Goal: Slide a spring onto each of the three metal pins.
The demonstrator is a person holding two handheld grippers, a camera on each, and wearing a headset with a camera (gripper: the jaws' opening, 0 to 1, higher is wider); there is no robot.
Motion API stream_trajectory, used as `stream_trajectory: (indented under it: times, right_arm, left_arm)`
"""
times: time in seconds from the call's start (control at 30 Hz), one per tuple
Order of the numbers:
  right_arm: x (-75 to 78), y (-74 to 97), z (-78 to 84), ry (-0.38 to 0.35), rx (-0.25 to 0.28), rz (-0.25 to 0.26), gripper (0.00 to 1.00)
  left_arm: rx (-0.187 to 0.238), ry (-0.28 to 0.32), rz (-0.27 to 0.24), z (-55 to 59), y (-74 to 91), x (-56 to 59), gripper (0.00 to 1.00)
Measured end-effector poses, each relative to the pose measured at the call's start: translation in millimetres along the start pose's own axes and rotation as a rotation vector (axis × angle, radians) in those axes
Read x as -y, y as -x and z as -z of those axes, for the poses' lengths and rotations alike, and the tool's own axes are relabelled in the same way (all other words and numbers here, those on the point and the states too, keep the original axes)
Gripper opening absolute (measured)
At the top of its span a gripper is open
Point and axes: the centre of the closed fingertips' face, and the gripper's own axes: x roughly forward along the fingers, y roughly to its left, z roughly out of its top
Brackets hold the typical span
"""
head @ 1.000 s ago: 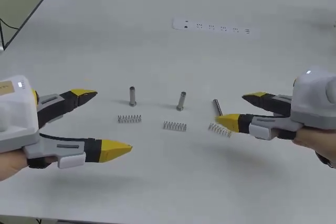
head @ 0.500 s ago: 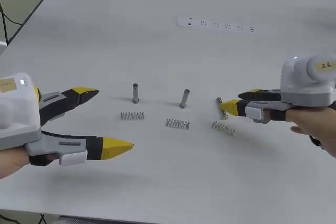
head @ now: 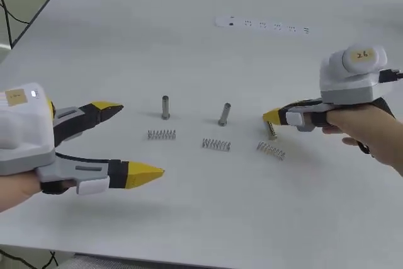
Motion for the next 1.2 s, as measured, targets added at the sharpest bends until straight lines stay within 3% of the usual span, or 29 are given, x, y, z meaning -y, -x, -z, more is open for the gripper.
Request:
stream_trajectory:
  times: [0.53,1.2]
  right_arm:
    - [6.6,-21.0,8.8,-0.076,-0.066,0.031,0.21]
    - [9.3,-29.8,11.9,-0.045,-0.124,0.068,0.14]
  left_arm:
    - [-0.005,0.015,-0.011,5.3,2.8,-5.2,0.88]
    - [-0.016,0.016,-0.01,9.6,2.9,-6.6,0.88]
